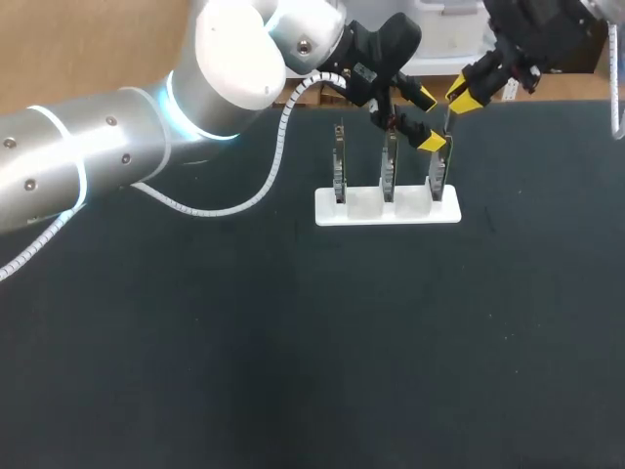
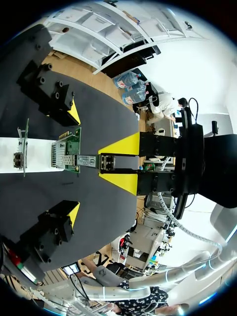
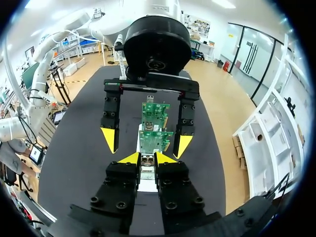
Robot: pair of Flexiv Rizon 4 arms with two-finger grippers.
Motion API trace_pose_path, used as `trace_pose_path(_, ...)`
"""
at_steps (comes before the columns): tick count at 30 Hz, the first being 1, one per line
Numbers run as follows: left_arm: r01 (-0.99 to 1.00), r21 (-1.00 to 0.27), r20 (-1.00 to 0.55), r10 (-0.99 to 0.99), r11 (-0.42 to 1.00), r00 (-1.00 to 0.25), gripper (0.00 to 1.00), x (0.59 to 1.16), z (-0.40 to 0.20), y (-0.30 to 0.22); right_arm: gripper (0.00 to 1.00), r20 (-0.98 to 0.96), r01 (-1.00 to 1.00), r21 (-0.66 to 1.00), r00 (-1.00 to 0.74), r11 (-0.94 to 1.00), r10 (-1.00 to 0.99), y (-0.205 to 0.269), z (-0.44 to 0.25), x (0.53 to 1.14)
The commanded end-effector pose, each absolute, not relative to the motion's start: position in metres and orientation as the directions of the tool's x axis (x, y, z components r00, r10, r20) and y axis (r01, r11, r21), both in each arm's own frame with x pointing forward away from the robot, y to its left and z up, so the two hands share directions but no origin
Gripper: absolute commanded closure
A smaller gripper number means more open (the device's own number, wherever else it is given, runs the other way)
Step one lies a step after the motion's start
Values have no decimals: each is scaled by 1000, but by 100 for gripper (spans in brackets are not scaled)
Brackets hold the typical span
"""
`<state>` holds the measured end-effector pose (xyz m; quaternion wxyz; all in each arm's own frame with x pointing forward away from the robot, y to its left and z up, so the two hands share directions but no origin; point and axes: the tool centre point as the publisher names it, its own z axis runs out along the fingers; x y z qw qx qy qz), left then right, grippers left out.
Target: Pick up the optical module with the left hand, and insert it into the network port with the right hand.
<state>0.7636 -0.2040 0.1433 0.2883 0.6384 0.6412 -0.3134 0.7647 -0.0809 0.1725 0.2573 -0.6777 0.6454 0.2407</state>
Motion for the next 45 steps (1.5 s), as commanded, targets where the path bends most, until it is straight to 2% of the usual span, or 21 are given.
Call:
trace_pose_path(1, 999, -36, -767, 641, -15, -18, 0, 766, 143, -205, 100, -660, -999, -33, 52, -39, -749, -81, 171, 767)
trace_pose_path(45, 999, -36, -767, 641, -15, -18, 0, 766, 143, -205, 100, -647, -998, 7, 41, -60, -761, -81, 152, 764)
